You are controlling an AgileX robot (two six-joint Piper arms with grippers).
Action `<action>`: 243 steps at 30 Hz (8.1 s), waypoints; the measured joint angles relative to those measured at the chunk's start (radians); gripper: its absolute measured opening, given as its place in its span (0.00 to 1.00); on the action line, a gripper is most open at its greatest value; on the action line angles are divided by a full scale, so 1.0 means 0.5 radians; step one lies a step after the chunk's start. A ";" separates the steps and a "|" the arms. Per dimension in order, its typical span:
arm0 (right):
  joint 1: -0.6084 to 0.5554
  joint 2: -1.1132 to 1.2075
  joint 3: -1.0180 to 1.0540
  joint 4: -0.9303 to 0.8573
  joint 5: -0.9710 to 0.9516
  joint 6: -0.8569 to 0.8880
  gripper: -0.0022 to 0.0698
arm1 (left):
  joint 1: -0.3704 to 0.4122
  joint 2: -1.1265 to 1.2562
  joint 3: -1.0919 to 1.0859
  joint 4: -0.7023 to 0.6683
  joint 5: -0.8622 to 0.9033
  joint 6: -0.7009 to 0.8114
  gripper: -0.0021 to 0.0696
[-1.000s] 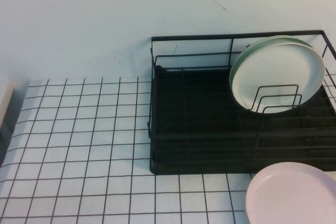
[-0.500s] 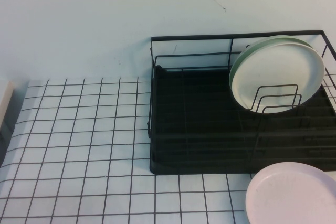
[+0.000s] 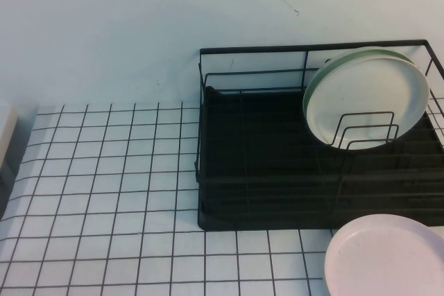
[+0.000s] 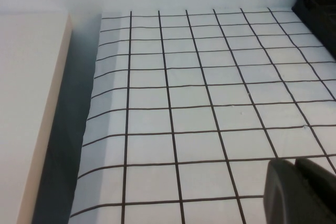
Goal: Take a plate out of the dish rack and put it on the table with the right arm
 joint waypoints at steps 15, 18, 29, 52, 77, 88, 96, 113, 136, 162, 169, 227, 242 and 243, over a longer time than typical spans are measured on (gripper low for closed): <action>0.089 0.689 -0.337 0.029 -0.022 -0.718 0.58 | 0.000 0.000 0.000 0.000 0.000 -0.008 0.02; 0.112 0.735 -0.337 0.039 -0.149 -0.773 0.59 | 0.000 0.000 0.000 0.000 0.000 -0.008 0.02; 0.121 0.814 -0.340 0.130 -0.275 -0.843 0.55 | 0.000 0.000 0.000 0.000 0.000 -0.008 0.02; 0.133 0.918 -0.345 0.485 -0.347 -0.989 0.07 | 0.000 0.000 0.000 0.000 0.000 0.001 0.02; 0.136 0.076 -0.345 0.662 -0.042 -0.417 0.04 | 0.000 0.000 0.000 0.000 0.000 -0.008 0.02; 0.136 -0.101 -0.219 -0.359 0.959 0.796 0.04 | 0.000 0.000 0.000 0.000 0.000 -0.008 0.02; 0.136 -0.101 0.465 -0.439 0.647 0.878 0.04 | 0.000 0.000 0.000 0.000 0.000 -0.008 0.02; 0.136 -0.020 0.761 -0.431 0.253 0.881 0.05 | 0.000 0.000 0.000 0.000 0.000 0.000 0.02; 0.136 -0.086 0.442 -0.510 0.374 1.016 0.12 | 0.000 0.000 0.000 0.000 0.000 0.000 0.02; 0.136 -1.377 0.401 -0.187 0.536 1.008 0.03 | 0.000 0.000 0.000 0.000 0.000 -0.005 0.02; 0.149 -1.379 0.405 -0.308 0.571 0.955 0.03 | 0.000 0.000 0.000 0.000 0.000 -0.005 0.02; 0.007 -2.811 2.490 -0.891 -0.776 1.930 0.03 | 0.000 0.000 0.000 0.000 0.000 -0.005 0.02; -0.044 -2.811 2.478 -0.952 -0.687 1.937 0.03 | 0.000 0.000 0.000 0.000 0.000 -0.005 0.02; -0.044 -2.811 2.478 -0.969 -0.687 1.937 0.03 | 0.000 0.000 0.000 0.000 0.000 -0.005 0.02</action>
